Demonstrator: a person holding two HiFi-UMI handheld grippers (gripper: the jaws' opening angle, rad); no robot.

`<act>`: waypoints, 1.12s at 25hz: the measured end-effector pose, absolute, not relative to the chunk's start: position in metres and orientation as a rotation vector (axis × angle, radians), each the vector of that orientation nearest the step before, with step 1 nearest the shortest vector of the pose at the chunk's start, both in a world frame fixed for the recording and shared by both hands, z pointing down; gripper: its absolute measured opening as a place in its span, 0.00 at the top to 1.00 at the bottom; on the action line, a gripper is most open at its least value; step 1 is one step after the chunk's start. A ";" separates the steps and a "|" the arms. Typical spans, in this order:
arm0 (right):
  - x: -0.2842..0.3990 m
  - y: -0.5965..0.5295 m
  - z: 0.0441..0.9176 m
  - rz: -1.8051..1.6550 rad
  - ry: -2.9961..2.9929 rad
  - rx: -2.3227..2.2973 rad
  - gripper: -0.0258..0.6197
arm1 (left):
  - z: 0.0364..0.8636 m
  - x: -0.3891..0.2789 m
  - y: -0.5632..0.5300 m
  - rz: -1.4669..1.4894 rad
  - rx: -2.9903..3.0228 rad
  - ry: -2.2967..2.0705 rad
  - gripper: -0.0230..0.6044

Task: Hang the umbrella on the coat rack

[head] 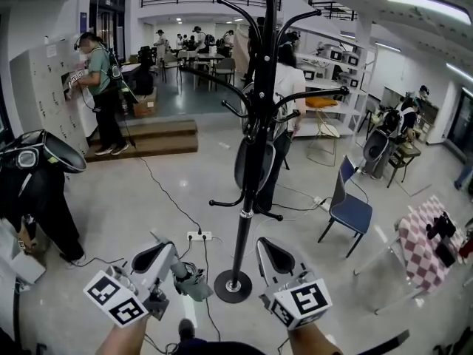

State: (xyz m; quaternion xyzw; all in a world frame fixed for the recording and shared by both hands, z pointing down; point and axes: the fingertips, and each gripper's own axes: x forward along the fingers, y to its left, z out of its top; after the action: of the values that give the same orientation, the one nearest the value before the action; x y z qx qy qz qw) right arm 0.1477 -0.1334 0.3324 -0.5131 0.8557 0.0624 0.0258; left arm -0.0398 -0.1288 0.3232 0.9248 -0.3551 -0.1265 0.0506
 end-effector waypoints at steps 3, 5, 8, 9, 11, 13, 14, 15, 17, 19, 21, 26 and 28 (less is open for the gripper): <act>0.141 -0.153 0.330 0.208 2.623 -1.620 0.95 | 0.323 -0.041 -0.153 -0.380 2.835 -1.031 0.95; 0.137 -0.164 0.328 0.218 2.610 -1.643 0.95 | 0.322 -0.042 -0.168 -0.378 2.844 -0.997 0.95; 0.129 -0.180 0.328 0.224 2.601 -1.679 0.95 | 0.319 -0.047 -0.192 -0.388 2.855 -0.954 0.95; 0.126 -0.185 0.330 0.222 2.598 -1.689 0.95 | 0.318 -0.049 -0.200 -0.389 2.862 -0.942 0.95; 0.124 -0.195 0.333 0.211 2.587 -1.712 0.95 | 0.316 -0.050 -0.214 -0.390 2.877 -0.910 0.95; 0.122 -0.203 0.335 0.201 2.573 -1.746 0.95 | 0.314 -0.050 -0.228 -0.390 2.888 -0.870 0.95; 0.120 -0.206 0.334 0.201 2.566 -1.764 0.95 | 0.312 -0.052 -0.235 -0.391 2.892 -0.849 0.95; 0.117 -0.210 0.332 0.203 2.559 -1.779 0.95 | 0.309 -0.053 -0.242 -0.391 2.897 -0.830 0.95; 0.111 -0.218 0.329 0.209 2.545 -1.801 0.95 | 0.304 -0.057 -0.254 -0.386 2.912 -0.795 0.95; 0.105 -0.225 0.328 0.214 2.530 -1.825 0.95 | 0.299 -0.060 -0.265 -0.377 2.934 -0.751 0.95; 0.098 -0.230 0.327 0.219 2.513 -1.856 0.95 | 0.294 -0.063 -0.276 -0.367 2.953 -0.701 0.95; 0.084 -0.243 0.327 0.225 2.464 -1.942 0.95 | 0.280 -0.074 -0.306 -0.362 2.998 -0.605 0.95; 0.082 -0.247 0.329 0.221 2.441 -1.978 0.95 | 0.274 -0.075 -0.317 -0.361 3.019 -0.565 0.95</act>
State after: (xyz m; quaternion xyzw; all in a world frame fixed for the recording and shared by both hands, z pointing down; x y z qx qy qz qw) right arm 0.0825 -0.2467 0.3293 -0.6279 0.7751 0.0701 -0.0041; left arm -0.0751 -0.3168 0.2739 0.9759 -0.1827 -0.1168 0.0243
